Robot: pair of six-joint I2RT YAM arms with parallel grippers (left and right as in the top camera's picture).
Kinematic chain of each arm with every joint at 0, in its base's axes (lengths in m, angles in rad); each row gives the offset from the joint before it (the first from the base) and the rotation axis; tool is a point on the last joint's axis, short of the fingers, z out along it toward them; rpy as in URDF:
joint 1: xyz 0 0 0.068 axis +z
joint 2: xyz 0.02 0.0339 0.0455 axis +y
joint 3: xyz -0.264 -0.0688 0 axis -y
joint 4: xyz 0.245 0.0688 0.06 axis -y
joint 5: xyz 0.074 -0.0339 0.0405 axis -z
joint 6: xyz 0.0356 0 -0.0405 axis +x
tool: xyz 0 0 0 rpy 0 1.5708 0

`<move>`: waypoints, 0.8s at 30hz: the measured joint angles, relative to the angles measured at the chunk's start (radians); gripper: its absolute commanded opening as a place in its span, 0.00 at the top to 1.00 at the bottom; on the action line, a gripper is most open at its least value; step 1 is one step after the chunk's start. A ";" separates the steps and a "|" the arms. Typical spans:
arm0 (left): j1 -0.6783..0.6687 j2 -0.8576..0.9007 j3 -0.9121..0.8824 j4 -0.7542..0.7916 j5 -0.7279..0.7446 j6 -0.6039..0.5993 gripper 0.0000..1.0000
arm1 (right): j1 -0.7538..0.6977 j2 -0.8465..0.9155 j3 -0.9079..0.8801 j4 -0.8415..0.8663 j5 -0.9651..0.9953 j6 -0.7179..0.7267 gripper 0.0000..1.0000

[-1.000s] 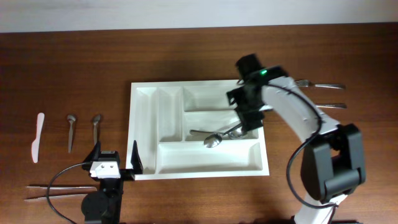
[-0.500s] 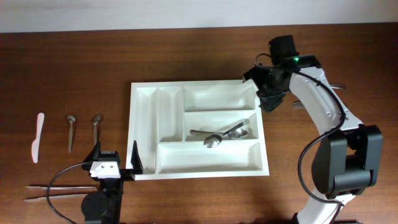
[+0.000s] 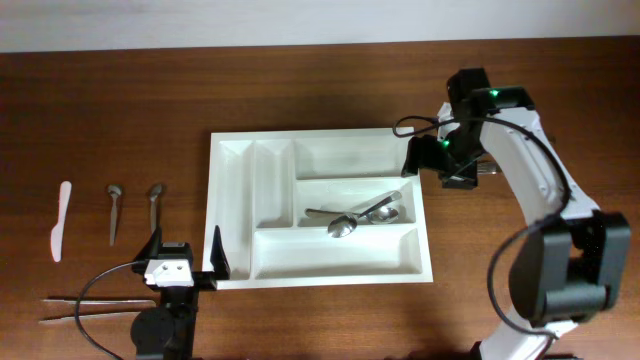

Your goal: Pack container

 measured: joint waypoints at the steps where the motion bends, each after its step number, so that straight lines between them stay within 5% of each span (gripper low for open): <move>1: 0.000 0.000 0.000 0.000 0.000 0.000 0.01 | 0.000 -0.020 0.008 -0.013 0.001 -0.027 0.14; 3: 0.000 0.000 0.000 0.000 0.000 0.000 0.01 | 0.000 -0.079 0.032 -0.047 0.006 -0.089 0.33; 7: 0.000 0.000 0.000 0.000 0.000 0.000 0.01 | 0.000 -0.206 0.070 -0.156 0.013 -0.161 0.96; 13: 0.000 0.000 0.000 0.000 0.000 0.000 0.01 | 0.048 -0.220 0.056 -0.350 0.008 -0.208 0.96; 24: 0.000 0.000 0.000 0.000 0.000 0.000 0.01 | 0.364 -0.212 -0.071 -0.209 -0.001 -0.235 0.96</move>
